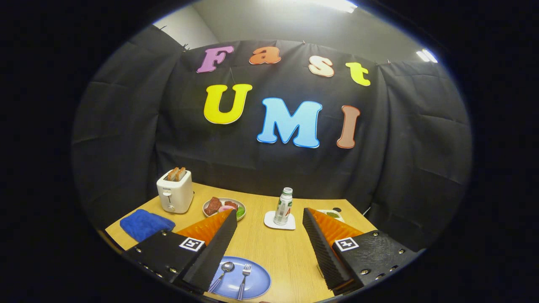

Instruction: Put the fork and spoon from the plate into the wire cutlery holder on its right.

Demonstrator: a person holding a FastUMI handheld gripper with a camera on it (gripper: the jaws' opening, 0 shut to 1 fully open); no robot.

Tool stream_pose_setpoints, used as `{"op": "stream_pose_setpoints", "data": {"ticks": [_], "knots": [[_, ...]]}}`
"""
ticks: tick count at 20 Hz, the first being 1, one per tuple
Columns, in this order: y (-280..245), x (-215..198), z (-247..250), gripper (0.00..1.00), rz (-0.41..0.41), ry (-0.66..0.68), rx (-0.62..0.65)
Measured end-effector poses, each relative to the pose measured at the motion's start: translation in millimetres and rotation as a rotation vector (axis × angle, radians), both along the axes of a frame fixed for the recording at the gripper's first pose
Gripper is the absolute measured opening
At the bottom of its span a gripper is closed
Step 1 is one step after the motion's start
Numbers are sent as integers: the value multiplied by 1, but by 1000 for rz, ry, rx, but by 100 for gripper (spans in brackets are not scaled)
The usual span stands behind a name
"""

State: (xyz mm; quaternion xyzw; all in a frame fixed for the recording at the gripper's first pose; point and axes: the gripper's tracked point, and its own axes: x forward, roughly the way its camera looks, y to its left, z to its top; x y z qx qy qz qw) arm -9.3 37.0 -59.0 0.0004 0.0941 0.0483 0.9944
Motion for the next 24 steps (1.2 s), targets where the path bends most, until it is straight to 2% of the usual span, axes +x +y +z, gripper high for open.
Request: {"op": "stream_pose_setpoints", "data": {"ticks": [4,24], "knots": [[11,-1,-23,97,35,85,-1],[49,-50,-194,97,187,710,-120]]}}
